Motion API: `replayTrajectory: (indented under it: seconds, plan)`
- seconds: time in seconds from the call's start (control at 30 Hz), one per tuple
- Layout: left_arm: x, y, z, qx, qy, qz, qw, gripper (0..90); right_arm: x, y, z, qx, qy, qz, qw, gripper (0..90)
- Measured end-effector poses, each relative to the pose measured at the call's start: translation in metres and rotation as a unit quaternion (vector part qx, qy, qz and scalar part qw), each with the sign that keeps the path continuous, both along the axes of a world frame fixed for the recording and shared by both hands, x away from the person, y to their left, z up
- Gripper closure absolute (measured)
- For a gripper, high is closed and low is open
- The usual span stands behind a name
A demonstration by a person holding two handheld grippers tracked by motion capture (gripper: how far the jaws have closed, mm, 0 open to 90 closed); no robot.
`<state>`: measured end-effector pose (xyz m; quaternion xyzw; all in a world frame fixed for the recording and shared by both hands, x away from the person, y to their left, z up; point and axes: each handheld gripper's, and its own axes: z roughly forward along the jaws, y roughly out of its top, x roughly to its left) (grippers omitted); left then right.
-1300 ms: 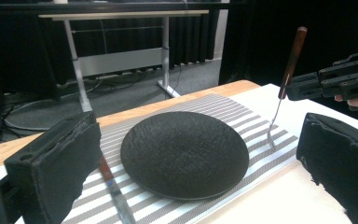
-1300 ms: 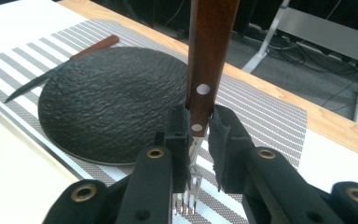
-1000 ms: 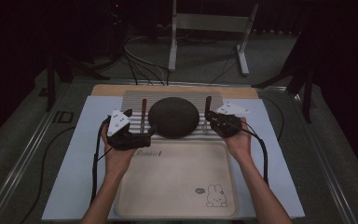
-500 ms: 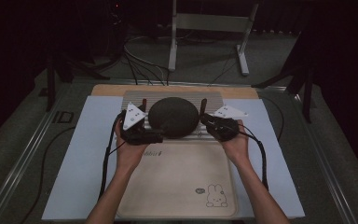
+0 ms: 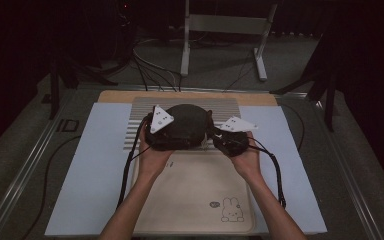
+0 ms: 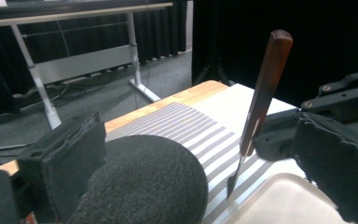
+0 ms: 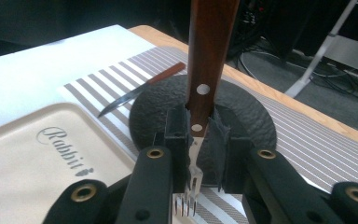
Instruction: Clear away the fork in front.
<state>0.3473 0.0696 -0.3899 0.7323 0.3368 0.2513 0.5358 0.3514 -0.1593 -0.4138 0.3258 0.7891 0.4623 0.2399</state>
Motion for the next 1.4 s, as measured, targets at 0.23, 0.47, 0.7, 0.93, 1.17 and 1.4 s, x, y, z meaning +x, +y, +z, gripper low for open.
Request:
replayTrajectory:
  seconds: [0.23,0.47,0.7,0.93,1.17,1.4]
  plan:
    - [0.002,-0.012,0.0,-0.005,0.008,-0.015,0.9998,14.2,-0.005,0.008,0.001,0.005,0.0,0.011,0.9999,77.8]
    - [0.002,-0.02,0.0,-0.01,0.008,-0.032,0.9994,41.1,-0.007,0.013,0.001,0.019,0.006,0.019,0.9996,77.7]
    - [0.003,-0.025,-0.003,-0.015,0.02,-0.063,0.9977,70.0,-0.01,0.016,0.004,0.041,0.01,0.026,0.9988,77.7]
    - [0.001,-0.026,-0.001,-0.008,0.018,-0.064,0.9978,80.3,-0.013,0.015,0.007,0.051,0.015,0.035,0.998,77.0]
    - [0.001,-0.026,0.0,-0.006,0.024,-0.067,0.9975,80.3,-0.014,0.01,0.008,0.053,0.012,0.034,0.9979,52.2]
    - [0.001,-0.02,0.003,-0.005,0.033,-0.066,0.9972,80.3,-0.013,0.003,0.007,0.04,0.004,-0.008,0.9991,18.5]
